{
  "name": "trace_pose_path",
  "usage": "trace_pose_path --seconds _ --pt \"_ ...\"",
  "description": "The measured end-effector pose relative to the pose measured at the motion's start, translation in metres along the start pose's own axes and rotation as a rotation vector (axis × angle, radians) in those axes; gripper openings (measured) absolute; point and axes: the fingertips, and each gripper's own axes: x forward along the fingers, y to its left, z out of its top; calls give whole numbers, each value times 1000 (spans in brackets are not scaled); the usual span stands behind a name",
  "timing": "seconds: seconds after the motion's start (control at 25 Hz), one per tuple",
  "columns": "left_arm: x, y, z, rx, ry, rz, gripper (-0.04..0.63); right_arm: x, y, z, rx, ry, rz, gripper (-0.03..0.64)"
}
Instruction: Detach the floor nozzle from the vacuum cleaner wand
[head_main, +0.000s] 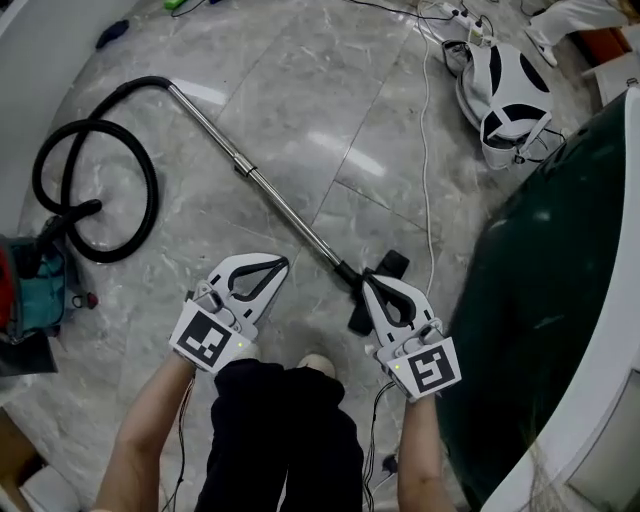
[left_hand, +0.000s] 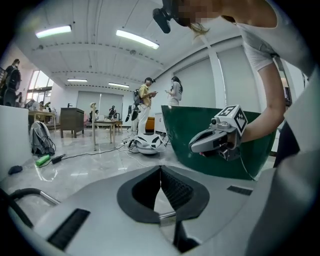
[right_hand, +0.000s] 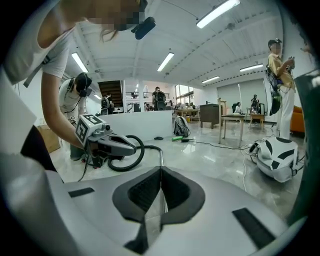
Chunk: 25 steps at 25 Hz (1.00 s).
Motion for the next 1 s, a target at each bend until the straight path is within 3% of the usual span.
trace_pose_path --seconds 0.08,0.32,0.52,0.72,0.84,1.0 --pt "20 6 -28 39 10 -20 11 12 -9 -31 -16 29 7 15" --pt "79 21 -115 253 108 -136 11 55 -27 -115 -86 117 37 15" --pt "115 14 -169 389 134 -220 11 84 -37 -170 -151 173 -7 15" --pt "127 1 -204 484 229 -296 11 93 -30 -193 -132 215 -2 15" --pt "131 -1 -212 576 281 -308 11 93 -24 -198 -140 260 8 15" --pt "138 0 -220 642 354 -358 21 94 -20 -206 -166 319 16 17"
